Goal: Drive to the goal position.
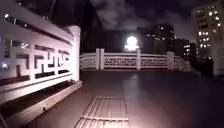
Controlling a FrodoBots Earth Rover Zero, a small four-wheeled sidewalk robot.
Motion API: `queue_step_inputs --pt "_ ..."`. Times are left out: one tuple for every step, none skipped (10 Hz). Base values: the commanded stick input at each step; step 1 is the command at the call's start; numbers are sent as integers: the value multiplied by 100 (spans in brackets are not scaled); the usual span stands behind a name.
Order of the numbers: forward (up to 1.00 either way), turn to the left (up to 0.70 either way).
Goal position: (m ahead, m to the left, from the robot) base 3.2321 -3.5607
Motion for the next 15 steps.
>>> queue_step_inputs --pt "45 0" --pt "45 0" --pt "45 0" --pt "45 0" --pt "45 0" --pt "45 0" --pt "45 0" --pt "45 0" --pt "45 0" --pt "45 0" --pt "45 0" --pt "45 0" --pt "45 0" --pt "45 0" --pt "45 0"
